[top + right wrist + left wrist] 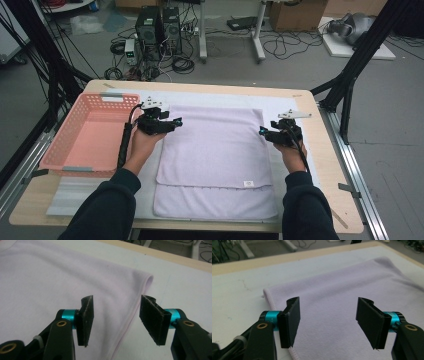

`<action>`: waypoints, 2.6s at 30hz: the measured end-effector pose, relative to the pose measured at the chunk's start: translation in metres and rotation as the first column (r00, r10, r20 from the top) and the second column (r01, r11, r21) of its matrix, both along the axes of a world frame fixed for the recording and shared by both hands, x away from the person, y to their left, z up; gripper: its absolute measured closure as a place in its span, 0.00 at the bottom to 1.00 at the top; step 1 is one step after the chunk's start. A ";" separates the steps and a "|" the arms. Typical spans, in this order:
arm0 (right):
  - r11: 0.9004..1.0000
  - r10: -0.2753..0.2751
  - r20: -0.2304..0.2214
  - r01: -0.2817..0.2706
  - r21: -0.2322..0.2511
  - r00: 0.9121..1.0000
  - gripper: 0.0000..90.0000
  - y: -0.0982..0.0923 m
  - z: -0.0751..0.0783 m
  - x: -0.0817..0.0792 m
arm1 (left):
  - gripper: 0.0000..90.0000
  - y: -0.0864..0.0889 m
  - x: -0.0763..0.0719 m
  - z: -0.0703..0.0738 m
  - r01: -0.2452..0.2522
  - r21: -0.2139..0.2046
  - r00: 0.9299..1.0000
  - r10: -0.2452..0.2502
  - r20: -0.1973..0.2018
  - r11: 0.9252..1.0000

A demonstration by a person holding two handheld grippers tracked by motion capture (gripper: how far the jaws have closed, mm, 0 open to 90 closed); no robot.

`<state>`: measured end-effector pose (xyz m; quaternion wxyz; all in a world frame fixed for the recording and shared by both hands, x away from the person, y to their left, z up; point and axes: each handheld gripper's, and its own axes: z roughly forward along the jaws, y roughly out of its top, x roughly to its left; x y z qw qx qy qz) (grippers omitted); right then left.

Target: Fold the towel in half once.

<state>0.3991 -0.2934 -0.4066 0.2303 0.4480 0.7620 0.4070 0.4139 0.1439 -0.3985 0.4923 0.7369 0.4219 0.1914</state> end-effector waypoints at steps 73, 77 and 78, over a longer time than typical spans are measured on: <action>0.979 0.189 -0.026 -0.191 -0.076 0.982 0.71 0.003 -0.044 -0.164 | 0.83 0.034 -0.168 -0.048 0.055 0.052 0.994 -0.050 -0.100 0.997; 0.979 0.188 -0.032 -0.190 -0.073 0.982 0.71 0.003 -0.044 -0.164 | 0.85 0.033 -0.167 -0.051 0.055 0.061 0.992 -0.048 -0.114 0.997; 0.978 0.191 -0.029 -0.192 -0.075 0.981 0.71 0.003 -0.044 -0.163 | 0.87 0.032 -0.167 -0.051 0.056 0.066 0.992 -0.048 -0.115 0.996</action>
